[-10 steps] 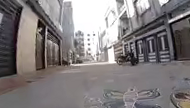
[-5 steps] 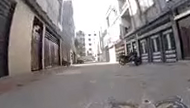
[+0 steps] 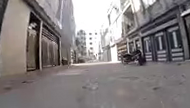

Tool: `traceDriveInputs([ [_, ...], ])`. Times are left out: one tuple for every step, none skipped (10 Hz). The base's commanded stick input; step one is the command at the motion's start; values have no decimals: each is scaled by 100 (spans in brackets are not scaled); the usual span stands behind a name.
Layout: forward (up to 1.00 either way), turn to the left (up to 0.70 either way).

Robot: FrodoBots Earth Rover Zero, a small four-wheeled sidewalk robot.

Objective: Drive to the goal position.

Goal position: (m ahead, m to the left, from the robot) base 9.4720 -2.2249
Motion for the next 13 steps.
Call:
traceDriveInputs([
  [100, 1],
  [100, 2],
  [100, 2],
  [100, 2],
  [100, 3],
  [100, 3],
  [100, 3],
  [100, 3],
  [100, 3],
  [100, 3],
  [100, 3],
  [100, 3],
  [100, 3],
])
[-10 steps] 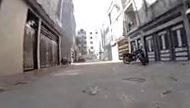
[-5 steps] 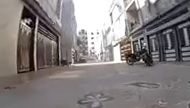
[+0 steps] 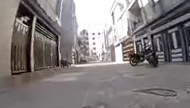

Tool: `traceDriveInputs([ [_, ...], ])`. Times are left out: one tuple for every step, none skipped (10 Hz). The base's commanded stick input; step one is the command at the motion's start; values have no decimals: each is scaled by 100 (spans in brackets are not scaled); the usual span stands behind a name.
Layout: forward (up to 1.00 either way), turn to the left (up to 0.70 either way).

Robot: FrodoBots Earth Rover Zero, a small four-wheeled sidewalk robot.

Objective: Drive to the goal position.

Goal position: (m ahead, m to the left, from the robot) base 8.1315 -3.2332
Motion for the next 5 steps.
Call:
traceDriveInputs([
  [100, 3],
  [100, 3],
  [100, 4],
  [100, 4],
  [100, 5],
])
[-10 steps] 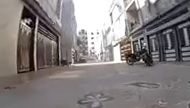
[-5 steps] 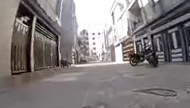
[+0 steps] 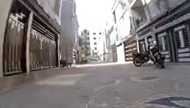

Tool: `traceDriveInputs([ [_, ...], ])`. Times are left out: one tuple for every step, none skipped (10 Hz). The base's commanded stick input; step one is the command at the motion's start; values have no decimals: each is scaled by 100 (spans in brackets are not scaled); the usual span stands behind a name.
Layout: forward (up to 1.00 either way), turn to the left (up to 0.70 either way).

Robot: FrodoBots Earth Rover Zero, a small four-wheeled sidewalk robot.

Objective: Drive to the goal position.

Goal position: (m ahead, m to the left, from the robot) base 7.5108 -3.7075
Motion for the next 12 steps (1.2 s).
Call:
traceDriveInputs([
  [100, 5],
  [100, 5],
  [100, 6],
  [100, 6],
  [100, 6],
  [100, 6],
  [100, 6],
  [100, 6],
  [100, 6],
  [100, 6],
  [100, 6],
  [100, 6],
])
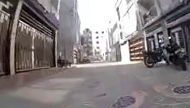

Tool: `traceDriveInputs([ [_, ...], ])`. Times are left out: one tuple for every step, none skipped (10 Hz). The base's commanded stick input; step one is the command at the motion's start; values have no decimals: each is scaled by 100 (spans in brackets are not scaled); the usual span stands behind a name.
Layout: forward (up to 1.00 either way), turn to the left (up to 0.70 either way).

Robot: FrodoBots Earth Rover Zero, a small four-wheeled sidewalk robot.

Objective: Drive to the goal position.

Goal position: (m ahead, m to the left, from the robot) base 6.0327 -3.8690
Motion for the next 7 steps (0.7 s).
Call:
traceDriveInputs([
  [100, 6],
  [100, 6],
  [100, 6],
  [100, 6],
  [100, 6],
  [100, 6],
  [100, 6],
])
